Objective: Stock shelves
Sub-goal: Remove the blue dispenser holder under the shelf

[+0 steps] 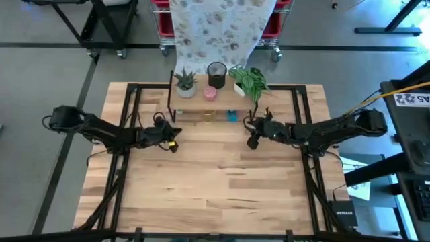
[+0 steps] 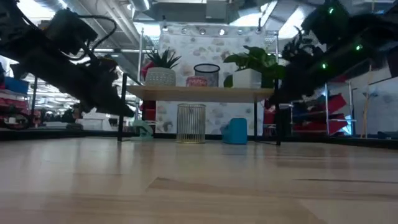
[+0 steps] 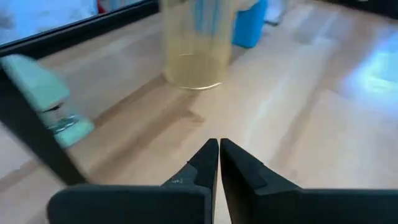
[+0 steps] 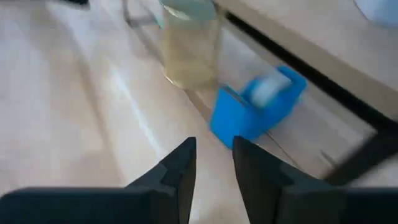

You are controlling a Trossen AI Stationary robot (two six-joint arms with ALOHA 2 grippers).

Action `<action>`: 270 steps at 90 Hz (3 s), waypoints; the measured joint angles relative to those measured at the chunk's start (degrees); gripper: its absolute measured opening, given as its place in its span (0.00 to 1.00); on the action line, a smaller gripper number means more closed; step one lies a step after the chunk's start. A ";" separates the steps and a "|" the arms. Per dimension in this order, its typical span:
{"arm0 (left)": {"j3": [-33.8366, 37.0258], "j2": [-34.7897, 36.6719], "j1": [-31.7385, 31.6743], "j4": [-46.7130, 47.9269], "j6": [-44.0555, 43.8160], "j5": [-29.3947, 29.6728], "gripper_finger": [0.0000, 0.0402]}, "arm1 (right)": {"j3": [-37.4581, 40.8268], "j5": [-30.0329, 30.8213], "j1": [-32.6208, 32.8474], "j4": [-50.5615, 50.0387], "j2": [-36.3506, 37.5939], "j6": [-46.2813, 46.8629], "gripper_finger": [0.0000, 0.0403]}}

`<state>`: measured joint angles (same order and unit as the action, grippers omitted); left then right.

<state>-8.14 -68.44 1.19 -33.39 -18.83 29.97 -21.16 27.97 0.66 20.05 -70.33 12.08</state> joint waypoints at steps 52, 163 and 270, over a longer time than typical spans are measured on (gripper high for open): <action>0.00 0.52 5.19 1.49 0.13 0.53 0.00 | -14.48 10.62 14.43 6.56 -28.94 18.13 0.23; -0.04 0.48 4.27 1.24 3.60 0.91 0.00 | -33.65 42.12 1.98 -3.22 -56.89 45.40 0.91; -0.04 0.48 4.29 1.54 2.75 0.66 0.00 | -33.76 31.41 -5.50 0.91 -56.78 32.49 0.48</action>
<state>-8.19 -67.96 5.48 -31.86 -16.08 30.63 -54.92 59.38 -4.83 20.96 -127.11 44.58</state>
